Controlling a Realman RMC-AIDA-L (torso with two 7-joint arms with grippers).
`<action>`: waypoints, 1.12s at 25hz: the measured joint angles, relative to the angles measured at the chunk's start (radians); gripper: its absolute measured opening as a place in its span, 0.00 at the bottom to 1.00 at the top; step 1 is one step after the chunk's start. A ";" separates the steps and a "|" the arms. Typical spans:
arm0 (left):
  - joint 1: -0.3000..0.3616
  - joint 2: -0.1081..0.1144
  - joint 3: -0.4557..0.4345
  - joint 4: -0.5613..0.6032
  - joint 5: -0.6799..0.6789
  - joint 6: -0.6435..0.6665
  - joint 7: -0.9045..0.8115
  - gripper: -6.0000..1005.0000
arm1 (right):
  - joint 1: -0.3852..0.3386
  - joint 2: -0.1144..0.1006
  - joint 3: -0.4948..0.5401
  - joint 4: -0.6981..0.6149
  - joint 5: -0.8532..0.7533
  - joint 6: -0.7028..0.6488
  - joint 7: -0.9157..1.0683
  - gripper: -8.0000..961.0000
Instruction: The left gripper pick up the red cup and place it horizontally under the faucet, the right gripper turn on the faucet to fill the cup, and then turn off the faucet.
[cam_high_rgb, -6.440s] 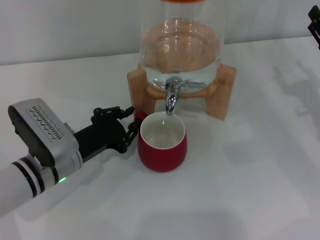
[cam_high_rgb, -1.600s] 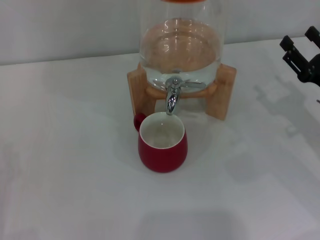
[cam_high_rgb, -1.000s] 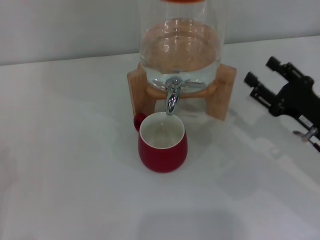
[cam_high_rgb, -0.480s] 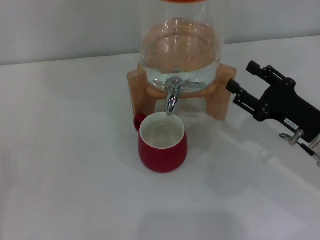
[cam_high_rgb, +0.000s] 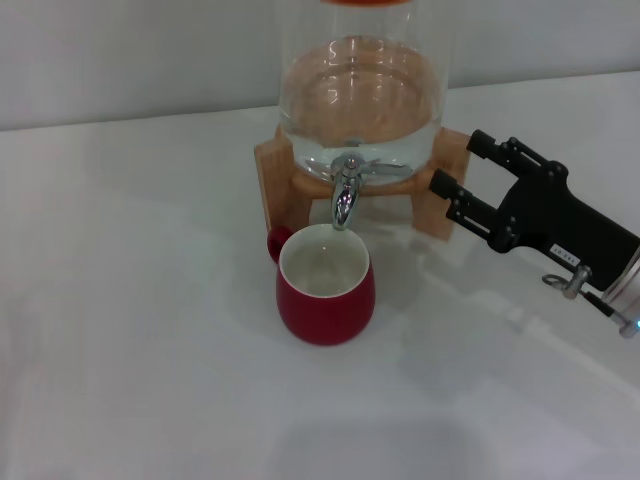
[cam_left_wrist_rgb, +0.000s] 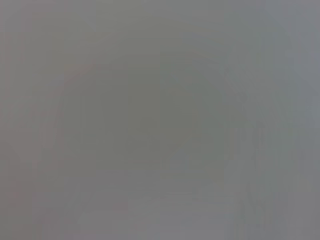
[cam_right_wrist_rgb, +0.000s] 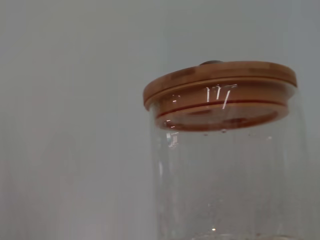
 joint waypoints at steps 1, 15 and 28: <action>0.000 0.000 0.000 0.000 0.000 0.000 0.000 0.49 | 0.000 0.000 -0.007 0.000 0.000 -0.002 0.003 0.75; -0.006 -0.001 0.002 0.000 0.000 0.002 0.000 0.49 | 0.007 0.003 -0.059 -0.001 -0.035 -0.019 0.020 0.75; -0.006 -0.003 0.003 0.000 0.002 0.002 0.000 0.49 | 0.023 0.005 -0.070 -0.012 -0.036 -0.011 0.030 0.75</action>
